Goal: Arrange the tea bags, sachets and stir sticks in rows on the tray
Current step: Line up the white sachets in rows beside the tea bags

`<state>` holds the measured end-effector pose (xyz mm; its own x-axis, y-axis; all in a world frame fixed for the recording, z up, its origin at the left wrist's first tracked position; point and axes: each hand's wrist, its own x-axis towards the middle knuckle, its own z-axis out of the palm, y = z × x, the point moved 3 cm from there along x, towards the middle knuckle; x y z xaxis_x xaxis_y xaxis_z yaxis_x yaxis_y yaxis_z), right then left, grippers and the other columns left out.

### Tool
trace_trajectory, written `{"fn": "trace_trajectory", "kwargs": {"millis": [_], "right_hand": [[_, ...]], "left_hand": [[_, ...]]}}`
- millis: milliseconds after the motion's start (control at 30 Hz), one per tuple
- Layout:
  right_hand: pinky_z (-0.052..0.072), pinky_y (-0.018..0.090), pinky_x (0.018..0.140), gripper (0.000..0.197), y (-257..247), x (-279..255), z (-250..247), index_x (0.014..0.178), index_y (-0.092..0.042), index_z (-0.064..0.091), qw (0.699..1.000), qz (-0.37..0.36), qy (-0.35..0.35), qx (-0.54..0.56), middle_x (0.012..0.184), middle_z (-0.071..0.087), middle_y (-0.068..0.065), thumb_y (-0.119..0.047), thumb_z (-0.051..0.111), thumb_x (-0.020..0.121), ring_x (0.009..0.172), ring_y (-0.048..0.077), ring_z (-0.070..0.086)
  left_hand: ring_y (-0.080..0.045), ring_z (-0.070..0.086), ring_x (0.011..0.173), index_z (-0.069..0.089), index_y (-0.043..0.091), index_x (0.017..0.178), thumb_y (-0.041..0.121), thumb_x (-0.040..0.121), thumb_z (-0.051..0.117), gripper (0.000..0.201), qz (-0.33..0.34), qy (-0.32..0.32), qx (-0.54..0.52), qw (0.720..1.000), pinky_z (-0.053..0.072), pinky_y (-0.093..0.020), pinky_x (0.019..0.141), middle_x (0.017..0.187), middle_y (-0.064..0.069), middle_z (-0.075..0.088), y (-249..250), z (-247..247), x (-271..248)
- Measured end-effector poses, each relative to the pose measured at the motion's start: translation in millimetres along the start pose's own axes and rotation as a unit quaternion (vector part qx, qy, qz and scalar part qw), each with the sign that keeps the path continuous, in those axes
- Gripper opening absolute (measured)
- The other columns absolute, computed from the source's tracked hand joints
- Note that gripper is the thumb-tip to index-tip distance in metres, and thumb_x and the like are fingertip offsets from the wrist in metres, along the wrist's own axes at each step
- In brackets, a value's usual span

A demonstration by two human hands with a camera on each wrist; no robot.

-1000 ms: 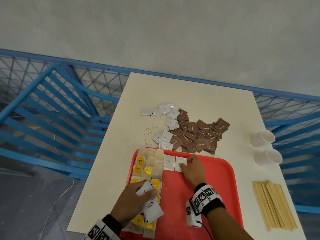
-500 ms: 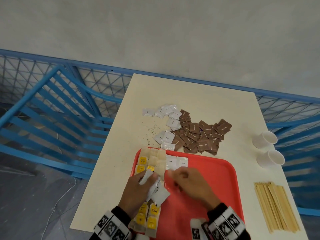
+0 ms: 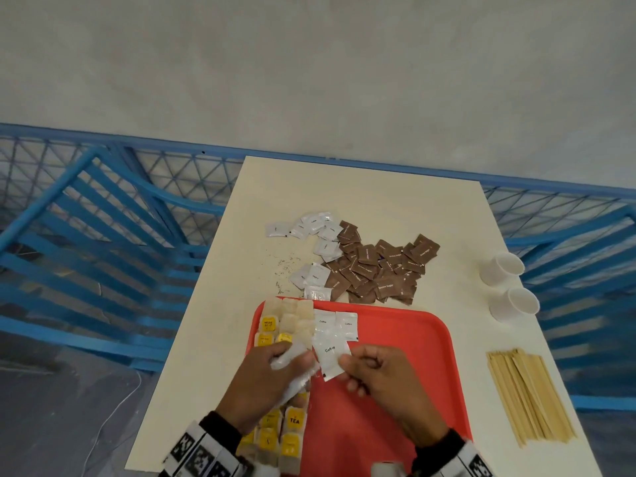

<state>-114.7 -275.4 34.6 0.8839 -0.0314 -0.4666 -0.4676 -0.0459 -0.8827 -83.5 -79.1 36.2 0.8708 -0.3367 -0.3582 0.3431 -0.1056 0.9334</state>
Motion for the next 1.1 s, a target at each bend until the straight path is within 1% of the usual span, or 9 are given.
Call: {"fn": "trace_trajectory", "kwargs": {"millis": [167, 367, 500, 600, 667, 733, 833, 900, 1100], "right_hand": [[0.043, 0.018, 0.053, 0.02, 11, -5, 9, 0.084, -0.004, 0.073, 1.0, 0.009, -0.013, 0.006, 0.063, 0.066, 0.004, -0.024, 0.075, 0.086, 0.052, 0.006, 0.055], [0.04, 0.015, 0.054, 0.009, 31, 6, 10, 0.08, -0.006, 0.073, 0.997, 0.027, -0.04, -0.066, 0.059, 0.063, -0.007, -0.013, 0.077, 0.084, 0.053, 0.002, 0.051], [0.04, 0.016, 0.05, 0.013, 51, 31, 2, 0.076, -0.003, 0.073, 0.995, 0.066, 0.059, -0.054, 0.056, 0.062, -0.006, -0.012, 0.076, 0.085, 0.05, 0.005, 0.05], [0.042, 0.019, 0.052, 0.028, 70, 55, -3, 0.057, -0.015, 0.066, 0.983, 0.097, 0.113, -0.103, 0.051, 0.06, -0.009, -0.012, 0.077, 0.083, 0.049, 0.006, 0.051], [0.045, 0.024, 0.056, 0.033, 82, 67, -2, 0.052, -0.016, 0.063, 0.974, 0.112, 0.13, -0.145, 0.052, 0.062, -0.009, -0.015, 0.079, 0.08, 0.052, 0.007, 0.054], [0.048, 0.023, 0.057, 0.023, 87, 76, 0, 0.06, -0.011, 0.07, 0.968, 0.113, 0.138, -0.176, 0.06, 0.068, -0.006, -0.018, 0.082, 0.078, 0.057, 0.007, 0.06], [0.043, 0.015, 0.053, 0.023, 85, 78, 0, 0.07, -0.007, 0.071, 0.96, 0.095, 0.163, -0.207, 0.068, 0.071, -0.003, -0.025, 0.084, 0.077, 0.06, 0.004, 0.06], [0.04, 0.016, 0.052, 0.028, 82, 74, -1, 0.075, -0.004, 0.068, 0.951, 0.09, 0.179, -0.236, 0.072, 0.071, -0.001, -0.028, 0.083, 0.078, 0.062, 0.005, 0.059], [0.037, 0.021, 0.057, 0.03, 82, 75, 12, 0.084, -0.006, 0.062, 0.942, 0.084, 0.178, -0.271, 0.081, 0.068, 0.003, -0.029, 0.08, 0.076, 0.071, 0.013, 0.056]], "left_hand": [[-0.017, 0.067, 0.06, 0.076, 0.006, 0.087, 0.031, 0.084, 0.078, 0.025, -0.063, -0.051, 0.032, 0.996, 0.055, -0.031, 0.054, 0.072, -0.009, 0.071, -19, 12, -4], [-0.034, 0.072, 0.065, 0.069, -0.005, 0.086, 0.034, 0.084, 0.078, 0.04, -0.103, -0.074, 0.098, 0.987, 0.059, -0.044, 0.06, 0.074, -0.02, 0.07, -45, -3, -3], [-0.023, 0.063, 0.055, 0.063, 0.004, 0.065, 0.023, 0.087, 0.076, 0.031, -0.123, -0.03, 0.078, 0.989, 0.058, -0.039, 0.056, 0.06, -0.008, 0.058, -58, -12, -5], [-0.017, 0.057, 0.049, 0.06, 0.013, 0.055, 0.018, 0.086, 0.076, 0.035, -0.117, -0.008, 0.072, 0.99, 0.05, -0.028, 0.049, 0.055, -0.002, 0.053, -59, -20, -12], [-0.014, 0.052, 0.045, 0.057, 0.021, 0.049, 0.016, 0.086, 0.076, 0.042, -0.111, -0.002, 0.076, 0.991, 0.046, -0.025, 0.048, 0.05, 0.005, 0.049, -60, -27, -14], [-0.017, 0.05, 0.048, 0.057, 0.01, 0.054, 0.017, 0.086, 0.076, 0.038, -0.117, 0.002, 0.076, 0.99, 0.046, -0.028, 0.052, 0.052, 0.001, 0.048, -61, -32, -13], [-0.021, 0.053, 0.055, 0.061, -0.004, 0.069, 0.021, 0.085, 0.077, 0.034, -0.137, 0.001, 0.068, 0.988, 0.053, -0.039, 0.057, 0.058, -0.008, 0.052, -66, -34, -13], [-0.023, 0.057, 0.056, 0.066, -0.003, 0.072, 0.021, 0.085, 0.077, 0.029, -0.142, 0.004, 0.059, 0.988, 0.056, -0.04, 0.058, 0.059, -0.009, 0.057, -66, -32, -13], [-0.013, 0.054, 0.046, 0.061, 0.015, 0.055, 0.014, 0.087, 0.075, 0.035, -0.118, 0.002, 0.058, 0.991, 0.048, -0.025, 0.047, 0.055, -0.003, 0.056, -60, -25, -13]]}}
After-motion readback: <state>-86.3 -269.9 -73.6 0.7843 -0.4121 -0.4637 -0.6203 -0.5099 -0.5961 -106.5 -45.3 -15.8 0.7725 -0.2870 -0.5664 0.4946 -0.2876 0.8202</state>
